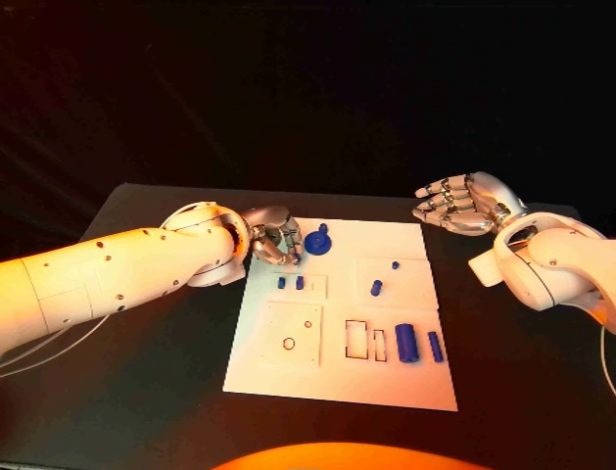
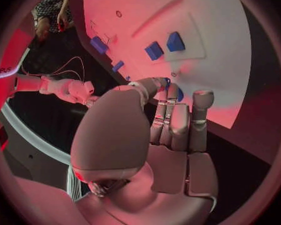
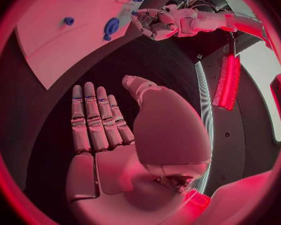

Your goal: Assemble the parts on the task board

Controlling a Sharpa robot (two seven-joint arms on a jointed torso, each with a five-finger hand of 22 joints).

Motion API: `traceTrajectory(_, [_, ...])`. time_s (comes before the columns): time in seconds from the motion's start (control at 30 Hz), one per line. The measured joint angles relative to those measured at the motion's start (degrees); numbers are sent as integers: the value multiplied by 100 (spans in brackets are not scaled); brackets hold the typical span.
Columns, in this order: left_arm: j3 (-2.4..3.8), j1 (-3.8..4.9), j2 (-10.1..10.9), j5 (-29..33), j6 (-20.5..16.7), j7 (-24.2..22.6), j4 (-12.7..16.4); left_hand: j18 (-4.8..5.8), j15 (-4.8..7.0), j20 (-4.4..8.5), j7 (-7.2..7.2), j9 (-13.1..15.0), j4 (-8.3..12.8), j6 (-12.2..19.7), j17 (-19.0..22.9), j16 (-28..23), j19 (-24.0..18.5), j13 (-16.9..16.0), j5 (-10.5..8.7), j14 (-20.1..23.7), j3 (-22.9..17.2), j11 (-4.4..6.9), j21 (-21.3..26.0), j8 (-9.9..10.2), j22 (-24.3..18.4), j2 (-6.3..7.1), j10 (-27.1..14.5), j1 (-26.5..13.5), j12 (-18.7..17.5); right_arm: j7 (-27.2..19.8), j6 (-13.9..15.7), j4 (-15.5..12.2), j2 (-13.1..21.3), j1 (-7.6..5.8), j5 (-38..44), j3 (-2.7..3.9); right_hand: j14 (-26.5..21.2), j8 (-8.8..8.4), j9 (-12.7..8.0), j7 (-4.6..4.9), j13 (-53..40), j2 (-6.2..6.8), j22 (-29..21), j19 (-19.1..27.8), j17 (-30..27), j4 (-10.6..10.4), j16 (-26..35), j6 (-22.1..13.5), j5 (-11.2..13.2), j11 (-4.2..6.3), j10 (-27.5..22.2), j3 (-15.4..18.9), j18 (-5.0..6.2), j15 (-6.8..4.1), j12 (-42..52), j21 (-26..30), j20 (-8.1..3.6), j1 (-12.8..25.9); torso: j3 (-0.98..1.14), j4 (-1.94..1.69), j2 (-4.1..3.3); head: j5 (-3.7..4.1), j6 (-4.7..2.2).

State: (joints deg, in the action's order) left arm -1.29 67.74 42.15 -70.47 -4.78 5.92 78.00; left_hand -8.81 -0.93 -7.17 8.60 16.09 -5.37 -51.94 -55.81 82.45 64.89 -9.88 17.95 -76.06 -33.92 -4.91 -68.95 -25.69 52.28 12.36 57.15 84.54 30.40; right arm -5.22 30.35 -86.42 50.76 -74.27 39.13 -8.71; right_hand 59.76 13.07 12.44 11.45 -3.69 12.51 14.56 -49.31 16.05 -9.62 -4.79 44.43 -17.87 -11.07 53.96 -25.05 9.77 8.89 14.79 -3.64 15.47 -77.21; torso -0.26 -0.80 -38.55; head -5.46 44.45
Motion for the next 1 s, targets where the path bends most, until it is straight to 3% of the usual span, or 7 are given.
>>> traceTrajectory(1.0, [-2,2,-141,-278,255,234,-179,0,0,22,9,5,15,-30,47,-22,-22,0,0,0,16,-1,0,0,1,0,-1,0,-1,4,-5,-8,0,0,1,0,0,0,1,0,0,0,1,0,1,-1,0,0,0,0,0,-1,0,0,0,0,0,0,-3,1,0,-13,15])
